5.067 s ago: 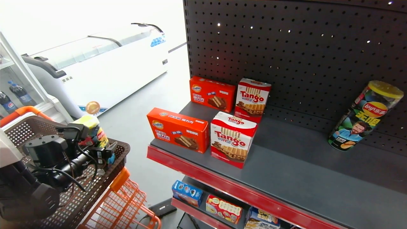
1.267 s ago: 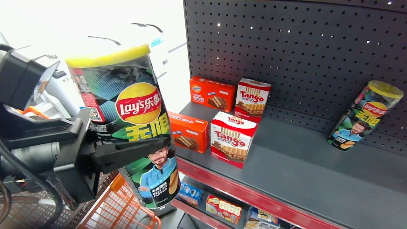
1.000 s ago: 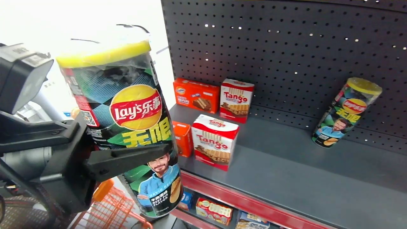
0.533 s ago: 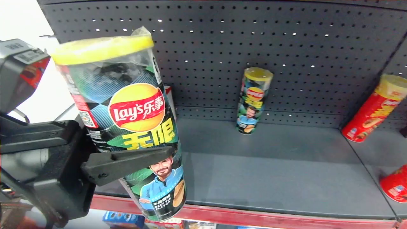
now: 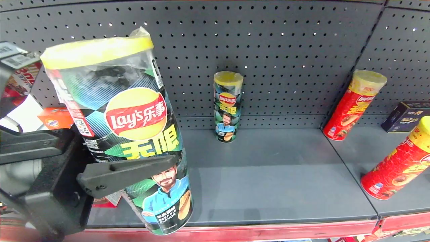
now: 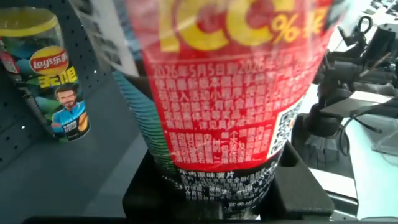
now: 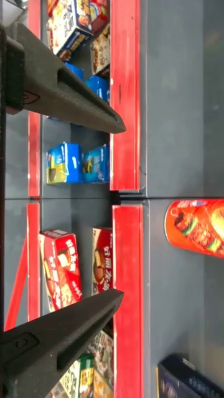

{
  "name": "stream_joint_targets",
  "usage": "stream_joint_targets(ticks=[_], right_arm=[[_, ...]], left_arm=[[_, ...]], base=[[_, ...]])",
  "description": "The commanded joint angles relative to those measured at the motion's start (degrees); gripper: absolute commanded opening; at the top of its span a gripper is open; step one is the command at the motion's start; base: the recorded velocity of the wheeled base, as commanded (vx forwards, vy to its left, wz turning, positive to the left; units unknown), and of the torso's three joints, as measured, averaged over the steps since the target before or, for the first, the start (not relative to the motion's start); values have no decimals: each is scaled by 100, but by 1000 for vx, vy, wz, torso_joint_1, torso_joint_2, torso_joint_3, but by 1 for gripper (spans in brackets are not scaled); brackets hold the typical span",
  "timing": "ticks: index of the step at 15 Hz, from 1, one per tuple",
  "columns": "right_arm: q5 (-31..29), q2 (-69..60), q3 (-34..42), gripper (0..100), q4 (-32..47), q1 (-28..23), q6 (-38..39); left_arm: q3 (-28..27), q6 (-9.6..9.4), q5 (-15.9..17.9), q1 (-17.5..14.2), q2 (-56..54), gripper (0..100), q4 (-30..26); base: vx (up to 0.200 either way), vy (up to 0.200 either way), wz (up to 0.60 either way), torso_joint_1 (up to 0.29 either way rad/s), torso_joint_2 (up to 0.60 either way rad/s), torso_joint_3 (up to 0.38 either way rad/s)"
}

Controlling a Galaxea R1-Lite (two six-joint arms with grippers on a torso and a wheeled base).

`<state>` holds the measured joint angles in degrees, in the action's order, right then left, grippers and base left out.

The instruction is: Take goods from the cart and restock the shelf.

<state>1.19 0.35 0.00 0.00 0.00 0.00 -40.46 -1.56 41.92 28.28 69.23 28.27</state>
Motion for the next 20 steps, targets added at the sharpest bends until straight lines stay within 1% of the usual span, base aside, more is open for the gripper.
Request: stream_joint_targets(ticks=[1,5,7,9,10,11,12,13,14,15,16,17,18,19,20], right_arm=[[4,0,0,100,0,0,0],[21,17,0,100,9,18,-18],[30,176,-9,100,18,88,-26],[39,299,-9,100,-26,123,-79],[215,536,-844,100,62,167,-79],[390,1538,-1960,100,422,229,193],[584,2074,-2171,100,668,272,369],[997,2118,-2320,100,659,378,193],[1216,2171,-2382,100,721,457,-26],[1269,2452,-2426,100,677,457,-246],[1392,2707,-2531,100,650,615,-448],[1700,2971,-2681,100,659,923,-642],[1832,3199,-2848,100,668,1266,-765],[1840,3515,-2997,100,650,1591,-773],[1805,3902,-3261,100,624,2083,-773]], left_arm=[[-32,-2,0,2,-32,0,-14],[12,-29,9,28,-24,0,-6],[29,-29,-61,28,-24,0,-32],[328,-29,-185,46,-32,0,-6],[443,-20,-185,28,-24,0,3],[434,-2,-185,19,-24,0,-6],[407,7,-158,2,-24,0,3],[381,15,-158,-16,-15,0,3],[346,15,-141,-104,-6,0,-6],[302,33,-141,-165,12,0,-6],[223,121,-149,-227,12,0,3],[126,174,-158,-244,20,0,3],[117,174,-167,-244,20,0,3],[135,182,-167,-244,20,0,-6],[135,200,-167,-262,20,0,-6]], base=[[0,0,0,0,0,0],[0,0,0,0,0,0],[0,0,0,0,0,0],[0,0,0,0,0,0],[0,0,0,0,0,0],[0,0,0,0,0,0],[0,0,0,0,0,0],[0,0,0,0,0,0],[0,0,0,0,0,0],[0,0,0,0,0,0],[0,0,0,0,0,0],[0,0,0,0,0,0],[0,0,0,0,0,0],[0,0,0,0,0,0],[0,0,0,0,0,0]])
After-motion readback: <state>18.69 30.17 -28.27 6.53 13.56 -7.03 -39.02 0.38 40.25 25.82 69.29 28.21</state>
